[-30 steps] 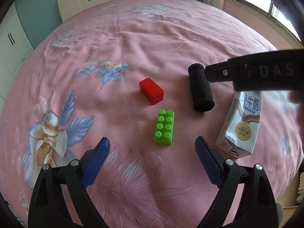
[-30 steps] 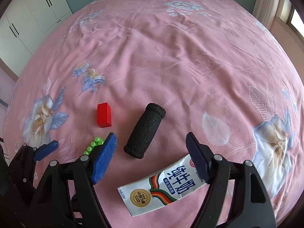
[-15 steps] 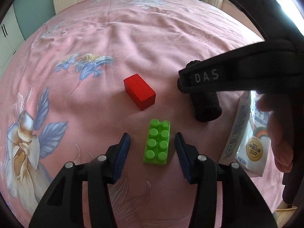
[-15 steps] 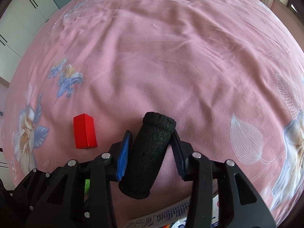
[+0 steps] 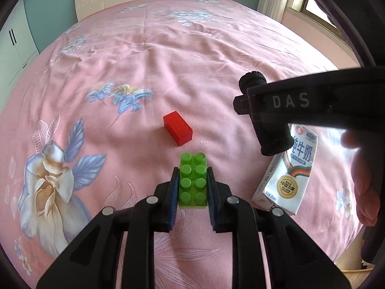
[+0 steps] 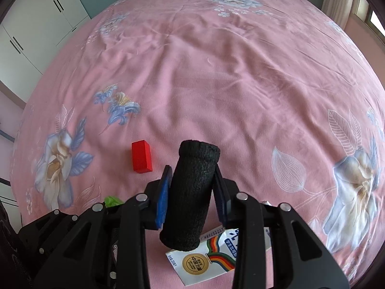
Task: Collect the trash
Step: 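Carry the green brick and black tube in both tools over the trash bin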
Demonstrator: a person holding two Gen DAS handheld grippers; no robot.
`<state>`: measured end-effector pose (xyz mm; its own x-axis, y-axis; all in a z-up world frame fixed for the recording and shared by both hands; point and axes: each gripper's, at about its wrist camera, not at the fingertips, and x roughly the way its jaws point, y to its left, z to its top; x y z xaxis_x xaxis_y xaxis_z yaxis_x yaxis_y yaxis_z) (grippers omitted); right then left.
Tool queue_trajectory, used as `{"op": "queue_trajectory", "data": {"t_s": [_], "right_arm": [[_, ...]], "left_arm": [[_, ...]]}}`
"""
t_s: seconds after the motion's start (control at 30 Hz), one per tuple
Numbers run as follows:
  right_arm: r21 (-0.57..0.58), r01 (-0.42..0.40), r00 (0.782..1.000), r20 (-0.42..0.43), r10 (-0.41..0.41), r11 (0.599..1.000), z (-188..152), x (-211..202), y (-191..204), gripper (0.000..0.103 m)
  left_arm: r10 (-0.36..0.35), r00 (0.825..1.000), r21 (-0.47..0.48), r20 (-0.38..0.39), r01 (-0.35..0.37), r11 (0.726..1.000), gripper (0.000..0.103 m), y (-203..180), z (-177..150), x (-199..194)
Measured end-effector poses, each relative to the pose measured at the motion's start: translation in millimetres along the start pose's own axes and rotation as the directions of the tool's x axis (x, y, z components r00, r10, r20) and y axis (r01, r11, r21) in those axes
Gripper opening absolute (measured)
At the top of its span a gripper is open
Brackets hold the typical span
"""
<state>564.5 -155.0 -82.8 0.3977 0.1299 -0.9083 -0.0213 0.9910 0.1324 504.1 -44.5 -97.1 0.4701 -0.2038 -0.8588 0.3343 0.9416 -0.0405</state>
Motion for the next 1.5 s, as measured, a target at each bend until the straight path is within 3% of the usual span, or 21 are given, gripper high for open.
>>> {"op": "queue_trajectory", "data": {"t_s": [0.23, 0.47, 0.77, 1.07, 1.5], "right_arm": [[-0.054, 0.034, 0.995, 0.091, -0.029, 0.998, -11.8, -81.1, 8.8, 0.035], [-0.075, 0.052, 0.979, 0.199, -0.036, 0.996, -31.7, -171.9, 14.1, 0.035], [-0.108, 0.083, 0.945, 0.324, -0.043, 0.991, -75.5, -279.9, 18.9, 0.035], [-0.127, 0.095, 0.908, 0.417, -0.034, 0.987, -131.7, -364.7, 19.8, 0.035], [-0.163, 0.102, 0.87, 0.493, -0.008, 0.981, -211.0, -439.0, 23.5, 0.035]], "left_arm": [[0.038, 0.995, 0.006, 0.091, -0.039, 0.999, 0.024, -10.3, 9.3, -73.2], [0.096, 0.979, 0.013, 0.181, -0.099, 0.995, 0.024, -29.7, 7.4, -152.4], [0.154, 0.94, 0.01, 0.303, -0.164, 0.986, 0.024, -56.8, -11.7, -249.4], [0.181, 0.904, 0.02, 0.388, -0.204, 0.979, 0.024, -83.2, -40.3, -318.8], [0.194, 0.844, 0.026, 0.499, -0.239, 0.971, 0.024, -106.6, -93.9, -395.3]]}}
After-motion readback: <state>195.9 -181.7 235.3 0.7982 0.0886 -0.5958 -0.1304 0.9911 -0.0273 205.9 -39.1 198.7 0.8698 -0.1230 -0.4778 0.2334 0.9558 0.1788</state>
